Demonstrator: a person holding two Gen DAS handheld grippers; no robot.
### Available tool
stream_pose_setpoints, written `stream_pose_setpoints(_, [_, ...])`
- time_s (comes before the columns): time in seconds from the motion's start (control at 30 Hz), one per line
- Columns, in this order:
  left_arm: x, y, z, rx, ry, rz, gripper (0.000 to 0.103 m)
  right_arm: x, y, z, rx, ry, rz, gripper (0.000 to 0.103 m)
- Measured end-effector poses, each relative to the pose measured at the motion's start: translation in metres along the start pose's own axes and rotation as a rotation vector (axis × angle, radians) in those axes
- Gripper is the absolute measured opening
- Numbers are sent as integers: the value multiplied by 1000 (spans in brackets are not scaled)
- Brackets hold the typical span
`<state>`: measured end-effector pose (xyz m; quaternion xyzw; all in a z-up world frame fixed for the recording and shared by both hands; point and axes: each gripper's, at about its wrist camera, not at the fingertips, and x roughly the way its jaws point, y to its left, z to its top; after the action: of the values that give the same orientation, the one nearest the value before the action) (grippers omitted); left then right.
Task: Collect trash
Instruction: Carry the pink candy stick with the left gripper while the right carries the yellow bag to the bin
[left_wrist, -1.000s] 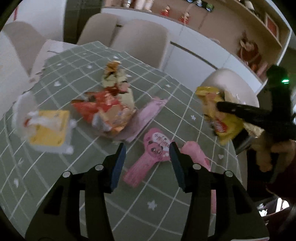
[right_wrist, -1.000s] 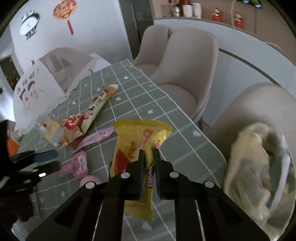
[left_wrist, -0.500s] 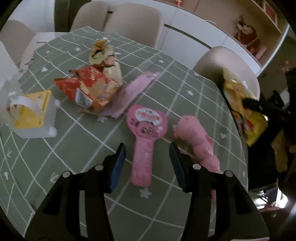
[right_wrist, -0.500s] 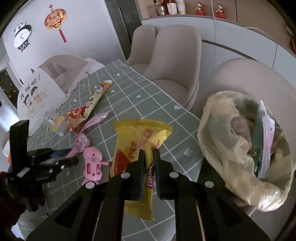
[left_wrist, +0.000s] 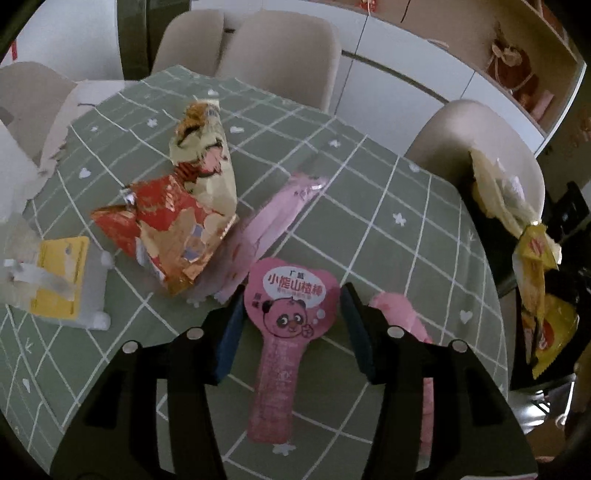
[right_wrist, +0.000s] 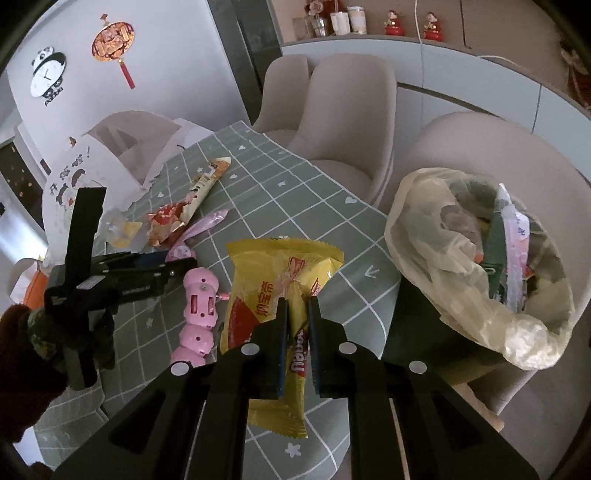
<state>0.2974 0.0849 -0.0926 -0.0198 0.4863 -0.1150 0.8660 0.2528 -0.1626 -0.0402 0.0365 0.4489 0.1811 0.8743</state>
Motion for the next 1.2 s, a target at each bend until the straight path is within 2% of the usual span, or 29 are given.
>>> stream_pose_setpoints(0.17, [-29,-11,-1,10,-47,12,48,-19,2,-4,-2,-32,-5,12])
stream_pose_setpoints(0.3, [-70,-18,0,-31,-130,-25,48,-40,5,-4,-11,-72,-10,12])
stream_pose_setpoints(0.57, [-167,-54,13,-43,-371,-92,48,-107,12,8,-58,-218,-21,12])
stream_pose_setpoints(0.73, [-209,-76,21,-56,-489,-159,48,-149,10,19,-83,-317,-19,12])
stream_pose_setpoints(0.93, [-232,-110,27,-12,-554,-159,48,-177,-6,22,-79,-369,-28,12])
stream_pose_setpoints(1.07, [-231,-134,34,27,-551,-163,48,-186,-23,20,-62,-385,-45,12])
stream_pose_setpoints(1.2, [-214,-166,48,55,-530,-196,48,-196,-51,18,-38,-397,-77,12])
